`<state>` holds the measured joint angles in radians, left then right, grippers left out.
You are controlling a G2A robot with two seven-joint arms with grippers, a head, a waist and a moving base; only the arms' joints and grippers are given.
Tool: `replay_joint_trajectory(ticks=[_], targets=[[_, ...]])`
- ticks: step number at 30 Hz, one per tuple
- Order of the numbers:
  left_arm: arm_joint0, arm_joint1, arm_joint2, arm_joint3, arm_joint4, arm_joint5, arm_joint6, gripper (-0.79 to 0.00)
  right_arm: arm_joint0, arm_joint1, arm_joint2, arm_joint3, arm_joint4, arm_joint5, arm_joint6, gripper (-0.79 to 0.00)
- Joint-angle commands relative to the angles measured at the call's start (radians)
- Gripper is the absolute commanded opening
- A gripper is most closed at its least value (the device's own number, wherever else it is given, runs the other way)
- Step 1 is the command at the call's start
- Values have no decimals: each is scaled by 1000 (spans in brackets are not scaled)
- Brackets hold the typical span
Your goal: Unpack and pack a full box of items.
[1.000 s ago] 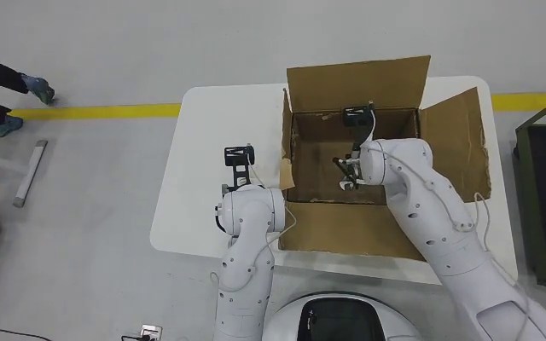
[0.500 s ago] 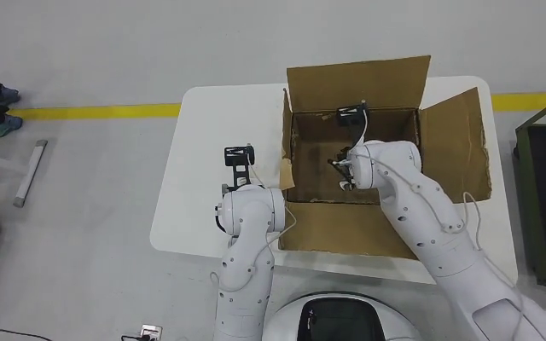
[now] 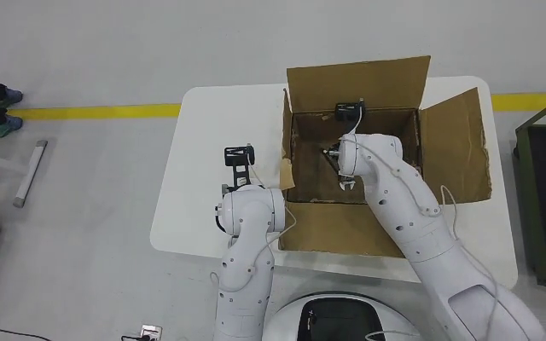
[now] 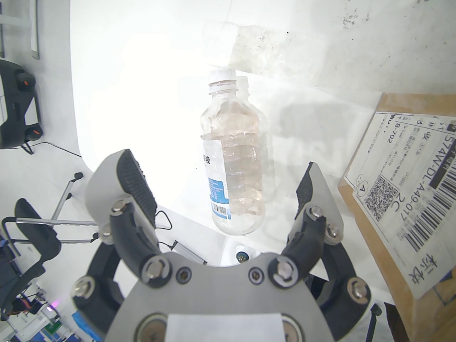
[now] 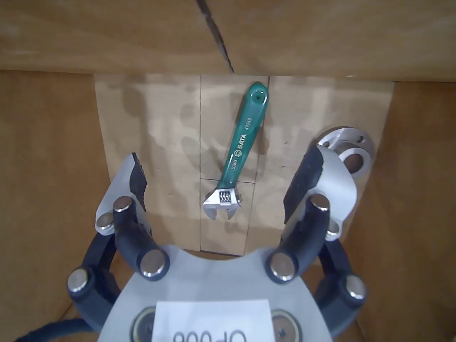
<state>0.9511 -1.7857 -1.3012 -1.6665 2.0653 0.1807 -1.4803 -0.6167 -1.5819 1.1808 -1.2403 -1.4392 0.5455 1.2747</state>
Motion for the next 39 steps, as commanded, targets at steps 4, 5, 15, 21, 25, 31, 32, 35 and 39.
replay_joint_trajectory(ticks=[4, 5, 15, 21, 25, 31, 32, 35, 39], targets=[[0, 0, 0, 0, 0, 0, 0, 0, 22, -39, 32, 85, -71, -1, 1, -397], [0, 0, 0, 0, 0, 0, 0, 0, 21, -46, 41, 90, -84, -3, 4, -397], [0, 0, 0, 0, 0, 0, 0, 0, -57, -110, 129, -15, -253, -74, 74, -323], [0, 0, 0, 0, 0, 0, 0, 0, -126, -151, 175, -107, -348, -111, 111, -265], [0, 0, 0, 0, 0, 0, 0, 0, -153, -177, 192, -154, -389, -119, 119, -92], [0, 0, 0, 0, 0, 0, 0, 0, -169, -206, 201, -224, -418, -125, 125, -185], [0, 0, 0, 0, 0, 0, 0, 0, -171, -210, 205, -229, -425, -126, 125, -212], [0, 0, 0, 0, 0, 0, 0, 0, -181, -219, 217, -223, -448, -129, 129, -425], [0, 0, 0, 0, 0, 0, 0, 0, -172, -230, 239, -187, -461, -128, 128, -437]])
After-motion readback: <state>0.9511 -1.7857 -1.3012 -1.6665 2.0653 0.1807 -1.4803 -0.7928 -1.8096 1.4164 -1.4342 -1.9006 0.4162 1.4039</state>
